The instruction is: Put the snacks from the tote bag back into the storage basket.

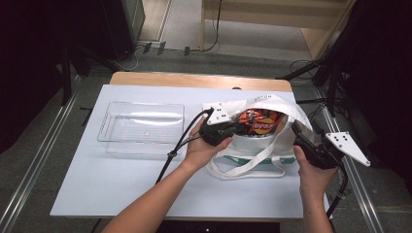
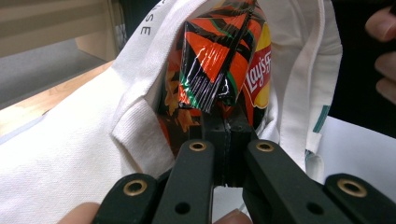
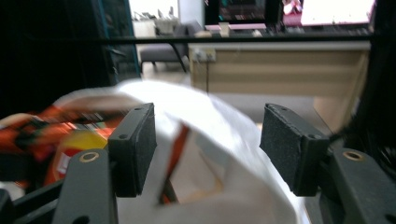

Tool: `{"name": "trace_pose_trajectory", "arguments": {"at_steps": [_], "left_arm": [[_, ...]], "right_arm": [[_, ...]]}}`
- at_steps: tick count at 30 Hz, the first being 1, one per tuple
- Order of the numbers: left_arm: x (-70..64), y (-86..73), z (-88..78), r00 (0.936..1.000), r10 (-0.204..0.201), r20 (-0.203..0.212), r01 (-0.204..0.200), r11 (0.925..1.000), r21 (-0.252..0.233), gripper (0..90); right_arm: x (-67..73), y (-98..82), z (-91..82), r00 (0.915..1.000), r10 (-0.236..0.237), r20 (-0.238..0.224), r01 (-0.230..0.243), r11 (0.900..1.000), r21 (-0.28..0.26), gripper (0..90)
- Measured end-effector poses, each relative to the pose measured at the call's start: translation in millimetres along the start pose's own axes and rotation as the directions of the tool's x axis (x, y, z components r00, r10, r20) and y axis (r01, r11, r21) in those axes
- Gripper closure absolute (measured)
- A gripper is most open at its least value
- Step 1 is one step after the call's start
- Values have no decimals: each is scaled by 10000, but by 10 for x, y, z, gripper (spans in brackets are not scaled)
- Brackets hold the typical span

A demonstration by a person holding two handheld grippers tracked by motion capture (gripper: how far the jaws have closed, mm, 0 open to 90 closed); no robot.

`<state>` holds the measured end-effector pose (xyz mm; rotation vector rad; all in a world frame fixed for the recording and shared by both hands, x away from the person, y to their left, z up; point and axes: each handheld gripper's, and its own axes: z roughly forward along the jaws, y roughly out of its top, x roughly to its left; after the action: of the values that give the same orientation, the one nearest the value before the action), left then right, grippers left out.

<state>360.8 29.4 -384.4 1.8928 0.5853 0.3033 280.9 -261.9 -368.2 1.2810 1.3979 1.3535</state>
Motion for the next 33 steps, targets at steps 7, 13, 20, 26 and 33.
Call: {"name": "trace_pose_trajectory", "arguments": {"at_steps": [7, 13, 20, 26, 33], "left_arm": [[-13, -8, -1, 10000, -4, 5, 4, 10000, 31, 900], [-32, -30, 8, 10000, 23, 18, -23, 10000, 13, 900], [-57, -54, 4, 9999, 82, 93, -82, 10000, 35, 900], [-66, -81, -3, 9998, 79, 161, -79, 10000, 9, 900], [-61, -116, -20, 9996, 120, 271, -119, 9999, -16, 900]], "right_arm": [[102, -27, 56, 9992, -328, -238, 338, 9986, 398, 274], [169, -116, 117, 9971, -697, 309, 675, 9954, 683, 273], [97, -48, 225, 9921, -984, 779, 900, 9904, 1046, 426], [62, -34, 270, 9882, -1327, 765, 1211, 9827, 1401, 706], [0, 85, 337, 9953, -847, 470, 785, 9895, 1211, 863]]}}
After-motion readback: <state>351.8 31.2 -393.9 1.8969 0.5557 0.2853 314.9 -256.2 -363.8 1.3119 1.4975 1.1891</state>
